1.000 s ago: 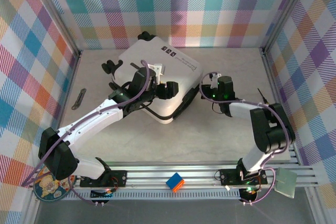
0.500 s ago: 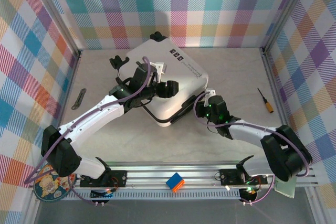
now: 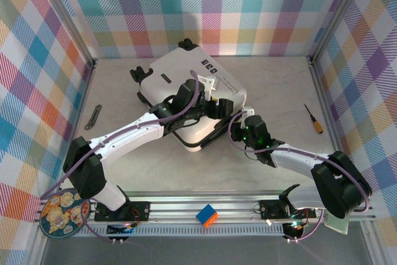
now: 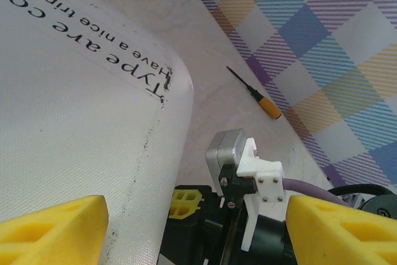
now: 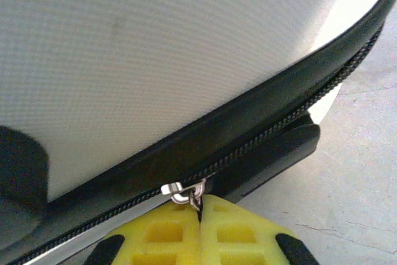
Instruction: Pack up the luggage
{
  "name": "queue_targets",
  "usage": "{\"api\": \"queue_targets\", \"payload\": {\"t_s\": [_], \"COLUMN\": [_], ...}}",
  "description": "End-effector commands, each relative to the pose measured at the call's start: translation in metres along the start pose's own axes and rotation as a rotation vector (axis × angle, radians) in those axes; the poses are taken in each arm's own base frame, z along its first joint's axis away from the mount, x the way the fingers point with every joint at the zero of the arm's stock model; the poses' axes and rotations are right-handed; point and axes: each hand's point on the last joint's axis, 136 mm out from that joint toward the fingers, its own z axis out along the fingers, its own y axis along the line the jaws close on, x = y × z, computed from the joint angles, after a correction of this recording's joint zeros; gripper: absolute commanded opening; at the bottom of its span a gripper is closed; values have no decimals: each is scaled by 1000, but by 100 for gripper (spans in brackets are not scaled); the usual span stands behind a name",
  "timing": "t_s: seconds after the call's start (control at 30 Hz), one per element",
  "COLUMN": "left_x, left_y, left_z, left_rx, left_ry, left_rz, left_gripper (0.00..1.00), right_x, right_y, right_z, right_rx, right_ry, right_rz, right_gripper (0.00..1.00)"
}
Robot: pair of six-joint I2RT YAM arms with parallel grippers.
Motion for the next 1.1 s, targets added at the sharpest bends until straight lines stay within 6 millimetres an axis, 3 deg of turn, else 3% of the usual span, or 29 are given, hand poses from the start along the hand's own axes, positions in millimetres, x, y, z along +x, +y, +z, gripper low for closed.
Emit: {"api": "queue_targets", "payload": {"t_s": [0.0, 0.3, 0.47, 0.6, 0.77, 1.07], "left_x": [23, 74, 92, 98, 97, 51], "left_y": [17, 49, 56, 63, 90, 158], "left_z": [7, -12, -19, -28, -42, -81], "left_rx": [-59, -134, -133, -161, -231, -383], "left_ry": [54, 113, 135, 145, 135, 34], "left_rz": [-64, -139, -136, -111, -139, -189], "left_gripper": [76, 74, 72, 72, 76, 82], "right_x": [-2, -47, -57, -61, -68, -50], "right_y": [-22, -71, -91, -96, -91, -88], "right_z": [3, 11, 32, 41, 39, 13], "right_rx": [53, 119, 121, 120, 94, 97], "right_ry": [23, 30, 58, 67, 55, 47], "right_rz": [33, 86, 121, 122, 109, 131], "right_gripper": [0, 0, 0, 0, 0, 0]}}
